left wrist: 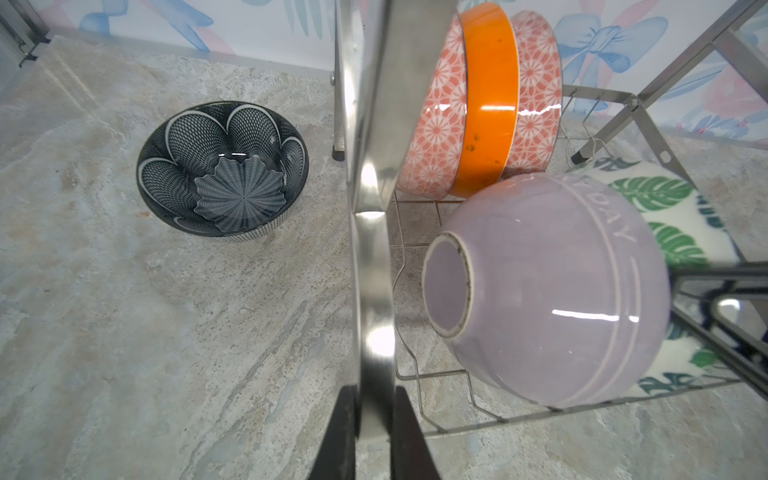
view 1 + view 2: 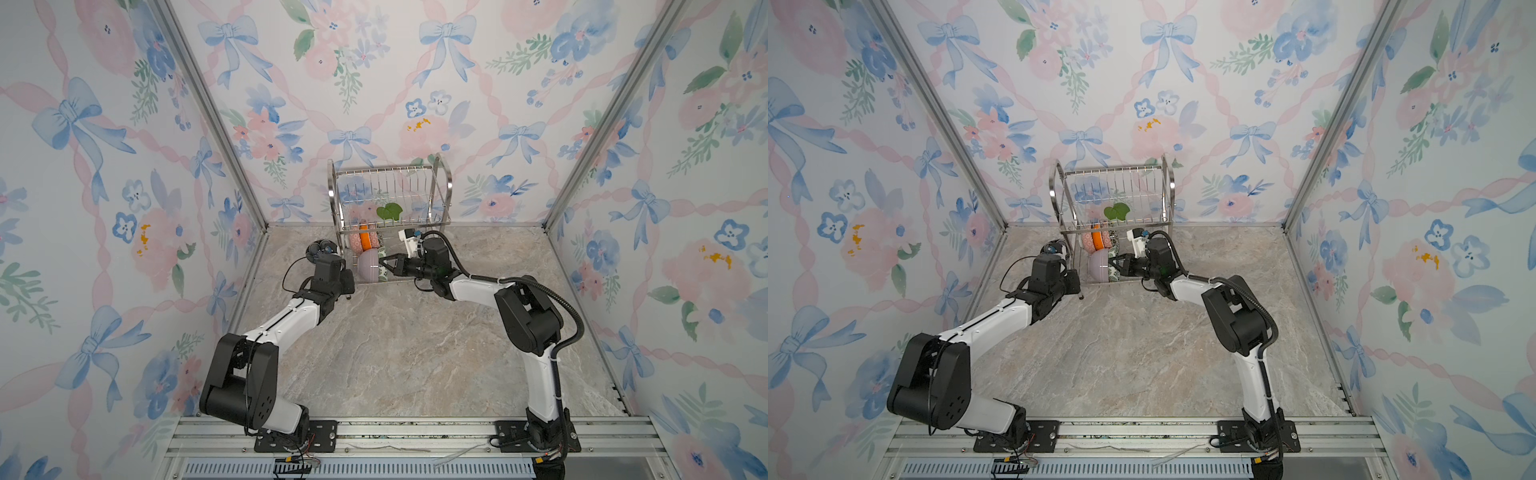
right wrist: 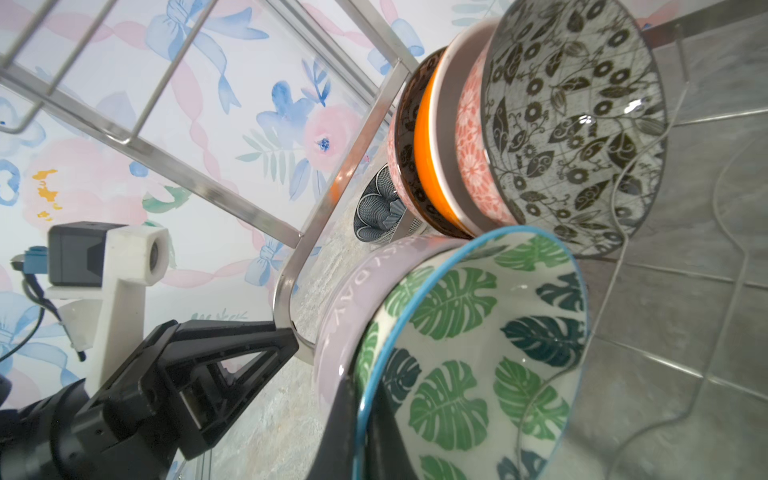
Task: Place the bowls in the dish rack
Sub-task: 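Lower the green-leaf bowl into the rack slot beside the lavender bowl, then open and withdraw the right gripper while the left gripper nears the black-and-white bowl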
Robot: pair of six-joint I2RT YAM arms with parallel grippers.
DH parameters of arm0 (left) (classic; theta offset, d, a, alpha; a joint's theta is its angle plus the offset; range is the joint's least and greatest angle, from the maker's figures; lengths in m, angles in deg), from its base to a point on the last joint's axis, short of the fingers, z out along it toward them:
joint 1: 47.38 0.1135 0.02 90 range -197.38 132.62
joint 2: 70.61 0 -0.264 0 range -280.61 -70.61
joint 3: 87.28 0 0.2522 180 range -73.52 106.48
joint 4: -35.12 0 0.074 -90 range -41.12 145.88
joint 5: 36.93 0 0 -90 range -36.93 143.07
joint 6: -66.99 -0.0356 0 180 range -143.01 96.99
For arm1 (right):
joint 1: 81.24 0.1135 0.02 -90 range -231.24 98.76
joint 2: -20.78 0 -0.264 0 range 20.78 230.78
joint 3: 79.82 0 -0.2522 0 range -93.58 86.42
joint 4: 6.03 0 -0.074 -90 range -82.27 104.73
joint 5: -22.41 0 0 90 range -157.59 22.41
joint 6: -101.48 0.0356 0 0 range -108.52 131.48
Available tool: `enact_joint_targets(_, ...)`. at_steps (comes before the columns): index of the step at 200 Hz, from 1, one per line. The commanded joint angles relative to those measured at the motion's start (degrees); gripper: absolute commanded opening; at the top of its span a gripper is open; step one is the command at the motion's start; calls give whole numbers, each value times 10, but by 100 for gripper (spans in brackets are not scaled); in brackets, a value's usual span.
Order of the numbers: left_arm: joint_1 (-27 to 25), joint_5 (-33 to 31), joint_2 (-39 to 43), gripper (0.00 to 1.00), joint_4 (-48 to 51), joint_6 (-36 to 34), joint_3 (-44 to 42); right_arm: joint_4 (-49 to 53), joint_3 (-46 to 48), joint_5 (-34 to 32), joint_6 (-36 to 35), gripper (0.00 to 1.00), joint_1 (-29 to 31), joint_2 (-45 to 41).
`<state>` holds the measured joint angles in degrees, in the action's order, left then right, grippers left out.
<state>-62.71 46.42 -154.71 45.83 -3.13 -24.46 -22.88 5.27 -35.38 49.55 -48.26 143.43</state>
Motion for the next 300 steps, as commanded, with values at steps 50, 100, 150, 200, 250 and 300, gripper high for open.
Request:
enact_joint_targets(50, -4, 12, 6, 0, 23, 7, 0, 155, 5, -5, -69, 2, 2, -20)
enact_joint_targets(100, -6, 9, 10, 5, 27, 9, 2, 172, 14, -5, -83, 11, -1, -49)
enact_joint_targets(150, -8, 6, 14, 11, 34, 9, 8, 179, 19, -3, -90, 21, -4, -61)
enact_joint_targets(200, -10, 1, 23, 24, 43, 7, 11, 165, 31, -3, -84, 23, -4, -77)
enact_joint_targets(250, -11, -1, 39, 41, 54, 8, 17, 147, 62, -9, -82, 31, -6, -118)
enact_joint_targets(300, -14, -5, 60, 56, 70, 11, 19, 121, 110, -17, -73, 34, -9, -159)
